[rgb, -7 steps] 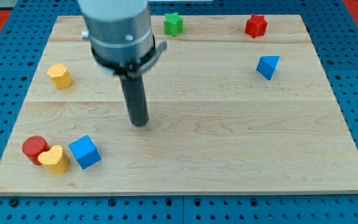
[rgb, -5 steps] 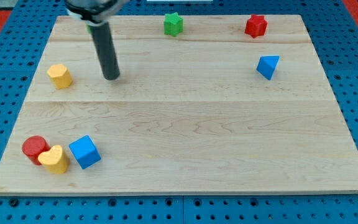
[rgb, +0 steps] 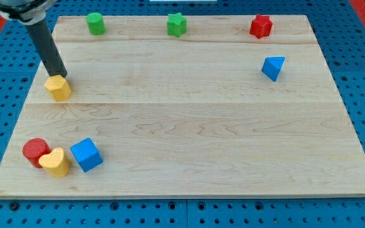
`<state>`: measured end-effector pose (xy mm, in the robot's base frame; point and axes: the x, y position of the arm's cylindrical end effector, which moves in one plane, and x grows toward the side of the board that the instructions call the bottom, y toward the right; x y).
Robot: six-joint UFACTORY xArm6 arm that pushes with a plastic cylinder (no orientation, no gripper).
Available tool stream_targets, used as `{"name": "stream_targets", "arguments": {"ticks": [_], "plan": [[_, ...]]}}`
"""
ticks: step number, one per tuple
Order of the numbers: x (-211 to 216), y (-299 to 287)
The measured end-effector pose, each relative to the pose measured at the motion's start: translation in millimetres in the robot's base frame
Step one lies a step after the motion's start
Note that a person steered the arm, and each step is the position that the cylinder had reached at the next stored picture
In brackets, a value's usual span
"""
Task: Slide the yellow hexagon towards the blue cube
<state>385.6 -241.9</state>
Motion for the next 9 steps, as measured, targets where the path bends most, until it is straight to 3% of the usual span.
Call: {"name": "stream_targets", "arguments": {"ticks": [3,6,9], "plan": [[65,-14],[52,9],[79,21]]}}
